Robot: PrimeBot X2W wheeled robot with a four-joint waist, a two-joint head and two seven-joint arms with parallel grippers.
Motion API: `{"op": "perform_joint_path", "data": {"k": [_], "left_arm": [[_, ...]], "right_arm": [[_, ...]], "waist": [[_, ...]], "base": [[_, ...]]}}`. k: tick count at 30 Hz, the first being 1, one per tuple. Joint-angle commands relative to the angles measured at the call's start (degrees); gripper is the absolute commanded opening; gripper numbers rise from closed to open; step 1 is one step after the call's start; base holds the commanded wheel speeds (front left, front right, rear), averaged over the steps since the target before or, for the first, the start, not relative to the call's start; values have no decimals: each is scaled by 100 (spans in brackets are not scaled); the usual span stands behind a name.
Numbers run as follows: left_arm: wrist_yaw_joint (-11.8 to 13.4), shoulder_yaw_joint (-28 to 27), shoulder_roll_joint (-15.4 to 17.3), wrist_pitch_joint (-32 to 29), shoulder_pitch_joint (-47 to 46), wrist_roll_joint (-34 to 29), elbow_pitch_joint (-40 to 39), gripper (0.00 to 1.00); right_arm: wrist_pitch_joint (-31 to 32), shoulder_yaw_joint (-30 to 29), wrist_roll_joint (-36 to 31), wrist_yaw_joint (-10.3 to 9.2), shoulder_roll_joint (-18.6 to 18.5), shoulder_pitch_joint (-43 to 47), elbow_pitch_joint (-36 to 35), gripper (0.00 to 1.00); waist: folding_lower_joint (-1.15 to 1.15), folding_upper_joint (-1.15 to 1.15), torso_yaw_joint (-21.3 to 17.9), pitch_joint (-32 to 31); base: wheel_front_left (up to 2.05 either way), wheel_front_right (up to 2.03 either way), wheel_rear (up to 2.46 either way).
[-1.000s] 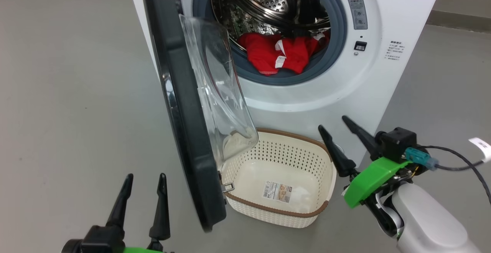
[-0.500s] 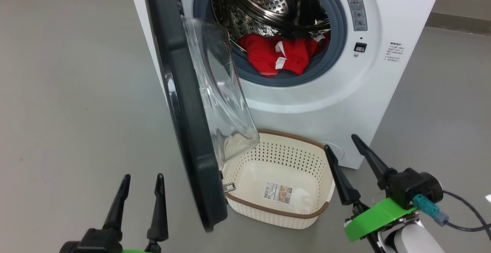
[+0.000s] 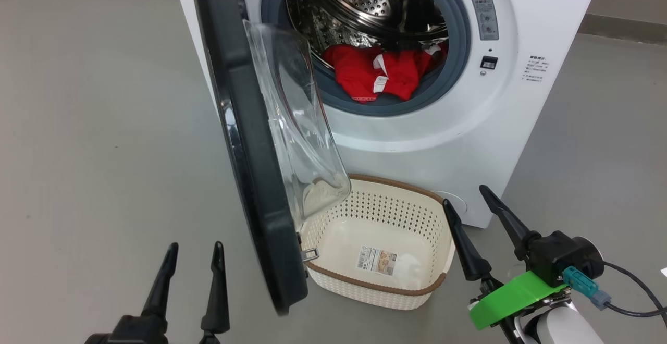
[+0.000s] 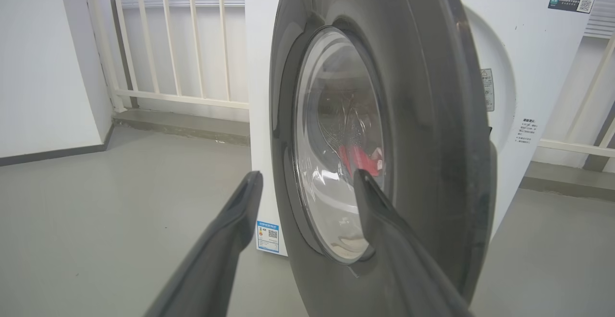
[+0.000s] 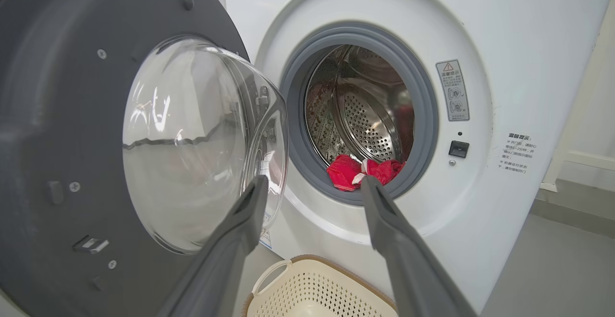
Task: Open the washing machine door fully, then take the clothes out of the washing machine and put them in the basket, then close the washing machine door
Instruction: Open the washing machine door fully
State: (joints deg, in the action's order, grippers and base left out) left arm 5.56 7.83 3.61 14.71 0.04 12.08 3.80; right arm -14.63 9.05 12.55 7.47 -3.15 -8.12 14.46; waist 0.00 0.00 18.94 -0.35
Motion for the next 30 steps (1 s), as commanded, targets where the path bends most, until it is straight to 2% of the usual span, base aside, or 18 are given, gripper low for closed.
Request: {"op": "perform_joint_path", "data": {"k": [1, 6, 7, 8, 9, 10, 11, 12, 20, 30], "left_arm": [[-2, -182, 9, 29, -102, -46, -125, 100], [-21, -171, 1, 29, -120, -37, -75, 100], [-24, -166, 0, 29, -126, -37, -65, 85], [-22, -163, -1, 29, -132, -39, -64, 50], [-21, -157, -3, 29, -137, -41, -66, 36], [-24, -145, -4, 29, -144, -45, -72, 14], [-24, -145, -4, 29, -144, -45, -72, 14], [-29, -130, -3, 29, -154, -53, -77, 0], [-111, -178, 36, 29, -467, -74, -408, 0], [-176, -82, -4, 29, -1032, -60, -1331, 0]], "right_arm": [[-37, 135, 34, 2, 26, -33, -137, 100], [-37, 174, 74, 2, 26, -26, -122, 100], [-37, 179, 82, 2, 26, -25, -121, 100], [-37, 183, 87, 2, 26, -25, -120, 100], [-37, 184, 89, 2, 26, -25, -120, 100], [-37, 184, 92, 2, 26, -24, -119, 100], [-37, 184, 92, 2, 26, -24, -119, 100], [-37, 183, 98, 2, 26, -21, -117, 100], [-37, 194, 145, 2, 27, -11, -59, 100], [-37, 280, 151, 2, 27, -43, -27, 100]], "waist": [[0, 0, -7, 5], [0, 0, -29, 5], [0, 0, -34, 3], [0, 0, -38, 0], [0, 0, -41, -3], [0, 0, -45, -8], [0, 0, -45, -8], [0, 0, -48, -15], [0, 0, -74, -67], [0, 0, -146, -36]], "base": [[0, 0, 0], [0, 0, 0], [0, 0, 0], [0, 0, 0], [0, 0, 0], [0, 0, 0], [0, 0, 0], [0, 0, 0], [0, 0, 0], [0, 0, 0]]}}
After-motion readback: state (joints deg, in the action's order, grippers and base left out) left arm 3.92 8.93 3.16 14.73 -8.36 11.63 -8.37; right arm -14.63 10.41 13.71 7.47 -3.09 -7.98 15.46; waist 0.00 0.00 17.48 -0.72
